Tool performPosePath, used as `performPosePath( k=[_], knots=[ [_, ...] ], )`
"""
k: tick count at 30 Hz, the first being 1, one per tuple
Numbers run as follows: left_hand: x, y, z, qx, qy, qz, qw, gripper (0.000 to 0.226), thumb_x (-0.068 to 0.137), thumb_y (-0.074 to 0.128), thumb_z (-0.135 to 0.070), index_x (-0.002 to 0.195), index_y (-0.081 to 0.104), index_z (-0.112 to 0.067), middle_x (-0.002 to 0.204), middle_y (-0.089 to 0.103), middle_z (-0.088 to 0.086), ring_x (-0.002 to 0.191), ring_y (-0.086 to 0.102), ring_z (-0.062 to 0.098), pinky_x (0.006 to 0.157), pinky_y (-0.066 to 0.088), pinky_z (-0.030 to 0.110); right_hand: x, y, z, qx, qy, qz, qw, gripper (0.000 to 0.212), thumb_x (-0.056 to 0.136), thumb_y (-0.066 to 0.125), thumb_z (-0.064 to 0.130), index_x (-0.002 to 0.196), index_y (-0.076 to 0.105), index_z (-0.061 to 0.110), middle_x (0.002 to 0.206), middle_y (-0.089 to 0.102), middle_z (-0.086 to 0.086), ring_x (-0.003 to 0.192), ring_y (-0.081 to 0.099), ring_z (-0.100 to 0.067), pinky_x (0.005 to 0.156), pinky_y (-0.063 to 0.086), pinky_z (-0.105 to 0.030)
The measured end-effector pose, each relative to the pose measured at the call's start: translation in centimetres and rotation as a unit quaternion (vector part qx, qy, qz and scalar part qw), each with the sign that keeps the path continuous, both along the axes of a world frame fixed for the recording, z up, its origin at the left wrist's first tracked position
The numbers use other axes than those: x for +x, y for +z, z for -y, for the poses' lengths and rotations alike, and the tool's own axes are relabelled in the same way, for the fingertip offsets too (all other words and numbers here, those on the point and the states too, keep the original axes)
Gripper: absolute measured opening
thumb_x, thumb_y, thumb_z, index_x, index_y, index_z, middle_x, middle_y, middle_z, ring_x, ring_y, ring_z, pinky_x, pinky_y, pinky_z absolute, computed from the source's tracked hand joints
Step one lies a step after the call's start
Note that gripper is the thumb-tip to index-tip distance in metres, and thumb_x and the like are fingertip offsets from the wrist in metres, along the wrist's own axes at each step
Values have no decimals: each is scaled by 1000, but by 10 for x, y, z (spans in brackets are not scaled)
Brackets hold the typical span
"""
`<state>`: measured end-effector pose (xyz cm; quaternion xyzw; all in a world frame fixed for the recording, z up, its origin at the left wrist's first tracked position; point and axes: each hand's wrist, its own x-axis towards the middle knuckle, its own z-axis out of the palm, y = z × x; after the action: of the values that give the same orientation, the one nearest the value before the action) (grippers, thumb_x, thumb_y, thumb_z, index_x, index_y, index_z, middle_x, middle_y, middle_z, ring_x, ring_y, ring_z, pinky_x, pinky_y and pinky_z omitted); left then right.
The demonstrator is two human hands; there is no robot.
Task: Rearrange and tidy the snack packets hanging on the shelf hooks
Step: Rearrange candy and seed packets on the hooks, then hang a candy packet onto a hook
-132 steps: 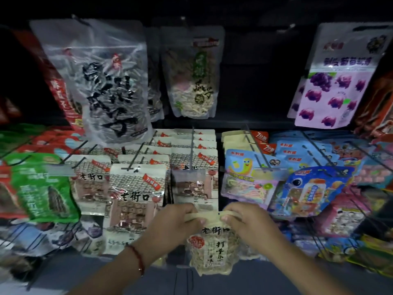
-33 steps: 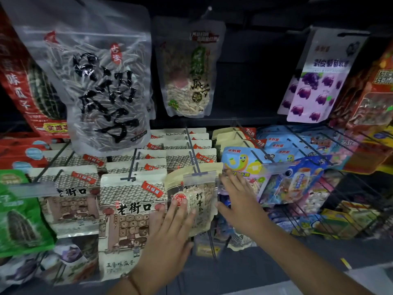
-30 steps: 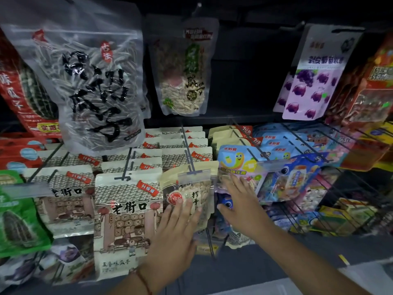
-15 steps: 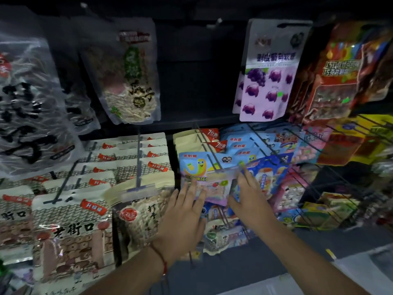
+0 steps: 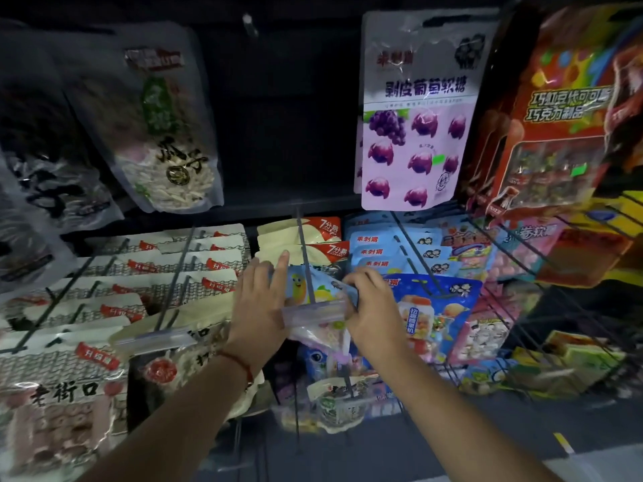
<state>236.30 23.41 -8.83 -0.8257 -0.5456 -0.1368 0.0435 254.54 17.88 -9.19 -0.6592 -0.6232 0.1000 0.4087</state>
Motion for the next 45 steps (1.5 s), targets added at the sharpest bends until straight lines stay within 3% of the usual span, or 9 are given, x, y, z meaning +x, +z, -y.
performPosePath(
  k=[3, 10, 14, 16, 19, 23, 33, 40, 45],
  knots=[
    [-5, -11, -1, 65, -12, 48, 997, 64, 74, 78, -8, 130, 48, -11, 104, 48, 8, 98, 43, 27, 86, 46, 42, 4, -5, -3, 38, 13, -34, 999, 8, 95, 60, 22, 94, 62, 15, 105, 51, 9, 98, 52, -12, 82, 48, -32],
    [-6, -6, 30, 53, -27, 91, 994, 42, 71, 66, 13, 109, 62, -6, 103, 65, 14, 82, 62, 34, 62, 50, 37, 15, -9, 15, 23, 47, -136, 989, 8, 98, 55, 33, 98, 57, 25, 96, 56, 14, 90, 53, 1, 71, 42, -17],
    [-13, -1, 51, 44, -37, 107, 993, 23, 84, 67, 1, 106, 66, -7, 80, 67, 8, 58, 60, 25, 45, 40, 26, 13, -6, 29, 4, 65, -200, 978, 7, 96, 54, 37, 92, 55, 31, 86, 58, 10, 73, 57, -9, 63, 50, -39],
    [-18, 1, 59, 54, -48, 125, 990, 10, 92, 56, -13, 95, 65, -10, 72, 63, 5, 52, 53, 23, 44, 32, 26, 10, -3, 37, -6, 63, -232, 971, 6, 96, 55, 35, 92, 56, 30, 81, 58, 7, 64, 55, -8, 60, 49, -41],
    [-27, -6, 74, 23, -51, 132, 990, 30, 96, 39, -35, 95, 64, -18, 74, 63, 0, 55, 56, 22, 41, 38, 31, 5, -4, 51, -17, 51, -257, 965, 7, 96, 59, 30, 89, 58, 29, 79, 62, 4, 67, 58, -11, 60, 47, -35],
    [-34, -18, 93, -29, -91, 157, 983, 31, 96, 46, -39, 115, 66, -24, 100, 72, -2, 67, 67, 20, 48, 44, 26, 1, -14, 74, -28, 30, -267, 963, 9, 95, 60, 27, 87, 58, 27, 80, 59, 4, 70, 57, -15, 58, 44, -29],
    [-18, -21, 111, -85, -217, 202, 951, 20, 94, 53, -38, 109, 65, -32, 96, 71, -14, 83, 62, 5, 62, 47, 20, -1, -18, 150, -21, -115, -300, 947, 8, 95, 61, 18, 89, 64, 16, 79, 67, 10, 76, 65, -9, 62, 50, -23],
    [15, -5, 132, -194, -306, 225, 905, 19, 99, 51, -36, 112, 64, -30, 92, 69, -6, 82, 62, 13, 69, 48, 32, 13, -16, 193, 39, -201, -381, 902, 9, 94, 61, 12, 91, 66, 5, 82, 71, -6, 80, 68, -23, 67, 55, -32],
    [49, 12, 139, -222, -315, 239, 891, 18, 99, 53, -36, 111, 66, -32, 94, 70, -10, 80, 64, 8, 69, 52, 35, 33, -7, 211, 47, -216, -440, 870, 19, 94, 61, 27, 100, 71, 12, 99, 74, -10, 94, 70, -29, 84, 55, -47]
  ],
)
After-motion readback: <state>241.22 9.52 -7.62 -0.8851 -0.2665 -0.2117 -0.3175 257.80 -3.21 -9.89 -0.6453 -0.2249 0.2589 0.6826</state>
